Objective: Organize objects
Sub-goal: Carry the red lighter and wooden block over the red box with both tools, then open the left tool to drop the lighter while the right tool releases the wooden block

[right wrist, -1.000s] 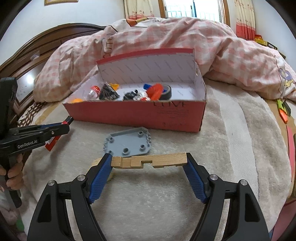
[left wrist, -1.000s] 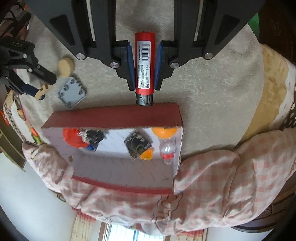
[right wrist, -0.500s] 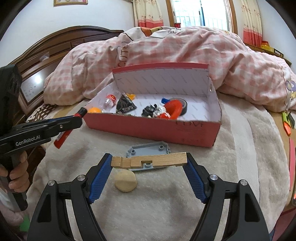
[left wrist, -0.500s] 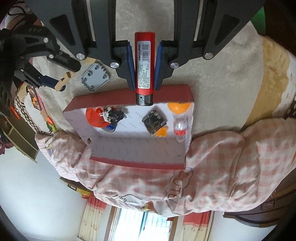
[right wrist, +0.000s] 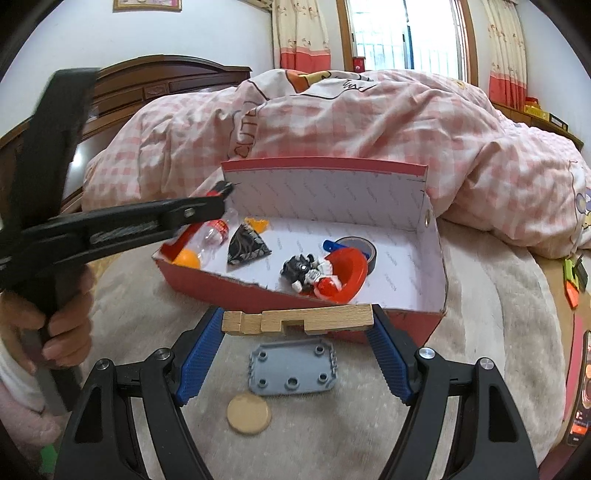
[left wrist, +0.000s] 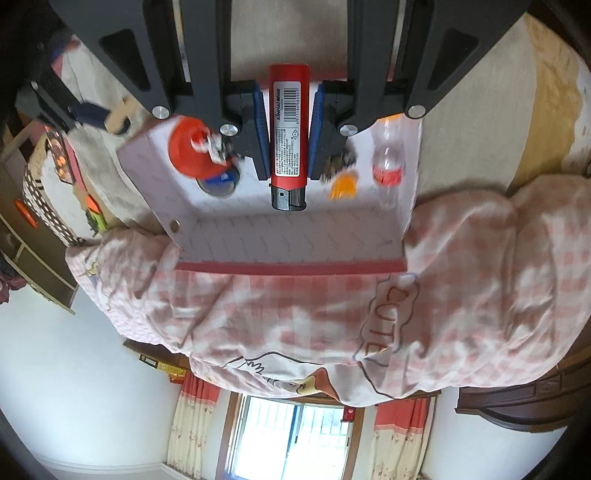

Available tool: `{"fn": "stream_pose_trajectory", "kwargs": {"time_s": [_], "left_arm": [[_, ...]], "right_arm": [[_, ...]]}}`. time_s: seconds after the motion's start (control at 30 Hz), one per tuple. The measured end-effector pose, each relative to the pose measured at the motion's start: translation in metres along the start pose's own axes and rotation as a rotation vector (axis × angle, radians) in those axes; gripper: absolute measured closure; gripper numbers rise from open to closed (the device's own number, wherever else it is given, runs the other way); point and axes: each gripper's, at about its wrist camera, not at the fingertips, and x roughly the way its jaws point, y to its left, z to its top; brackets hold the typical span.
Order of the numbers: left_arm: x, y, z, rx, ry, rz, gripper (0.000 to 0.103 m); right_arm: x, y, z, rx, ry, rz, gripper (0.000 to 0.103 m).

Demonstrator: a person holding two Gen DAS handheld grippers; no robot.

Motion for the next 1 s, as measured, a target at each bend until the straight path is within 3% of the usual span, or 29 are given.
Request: {"fn": "stream_pose_trajectory", "kwargs": {"time_s": [0.2, 0.37, 0.53, 0.93, 1.0], "left_arm": [[0.047, 0.002, 0.015, -0.014, 0.064, 0.046, 0.084], [0.082, 0.005, 0.027, -0.054, 0.143, 0.038, 0.084], [0.109, 0.007, 0.028, -0.056, 0.208, 0.090, 0.084], [0.109, 0.016, 0.025, -0.101, 0.225, 0.105, 0.083], [0.102, 0.019, 0.024, -0.113, 0.220, 0.113, 0.077]], "right_arm": [[0.007, -0.006, 0.011, 0.007, 0.003, 0.003, 0.025], [0.016, -0.013, 0.024, 0.006, -0.001, -0.012, 0.025], [0.022, -0.016, 0.029, 0.004, 0.007, -0.010, 0.025], [0.044, -0.027, 0.045, -0.043, 0.050, -0.050, 0.025], [0.048, -0.029, 0.047, -0.045, 0.060, -0.051, 0.025]]}}
